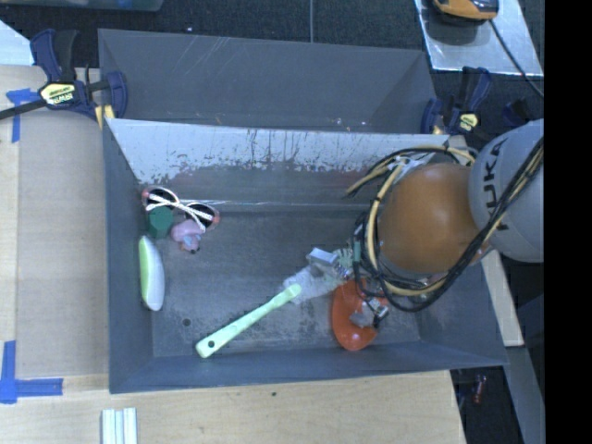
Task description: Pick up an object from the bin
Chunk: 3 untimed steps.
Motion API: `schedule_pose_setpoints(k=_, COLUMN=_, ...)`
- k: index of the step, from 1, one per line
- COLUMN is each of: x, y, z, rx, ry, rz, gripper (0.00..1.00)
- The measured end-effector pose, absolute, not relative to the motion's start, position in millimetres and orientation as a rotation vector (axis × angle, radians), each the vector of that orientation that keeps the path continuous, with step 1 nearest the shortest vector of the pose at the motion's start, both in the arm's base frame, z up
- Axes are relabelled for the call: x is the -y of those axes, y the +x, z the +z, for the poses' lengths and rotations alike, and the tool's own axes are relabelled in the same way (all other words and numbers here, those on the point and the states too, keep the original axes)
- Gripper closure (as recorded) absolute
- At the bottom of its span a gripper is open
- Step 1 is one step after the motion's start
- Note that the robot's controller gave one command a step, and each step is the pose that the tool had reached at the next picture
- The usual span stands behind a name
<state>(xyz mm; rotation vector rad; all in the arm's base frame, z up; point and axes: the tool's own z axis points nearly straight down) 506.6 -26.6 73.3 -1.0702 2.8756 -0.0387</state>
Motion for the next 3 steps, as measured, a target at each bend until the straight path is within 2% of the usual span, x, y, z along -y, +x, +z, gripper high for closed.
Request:
schedule_pose_setpoints(k=1, x=7.5, y=505.4, z=72.9, rx=-2.883, ry=-1.043, rz=-0.038, gripper=0.0)
schedule_pose_setpoints(k=2, x=23.1, y=512.1, z=71.7, rx=-2.952, ry=-0.799, rz=-0.027, gripper=0.0)
schedule_pose_setpoints(k=3, x=25.1, y=537.6, z=74.5, rx=-2.943, ry=-0.776, rz=-0.029, gripper=1.0)
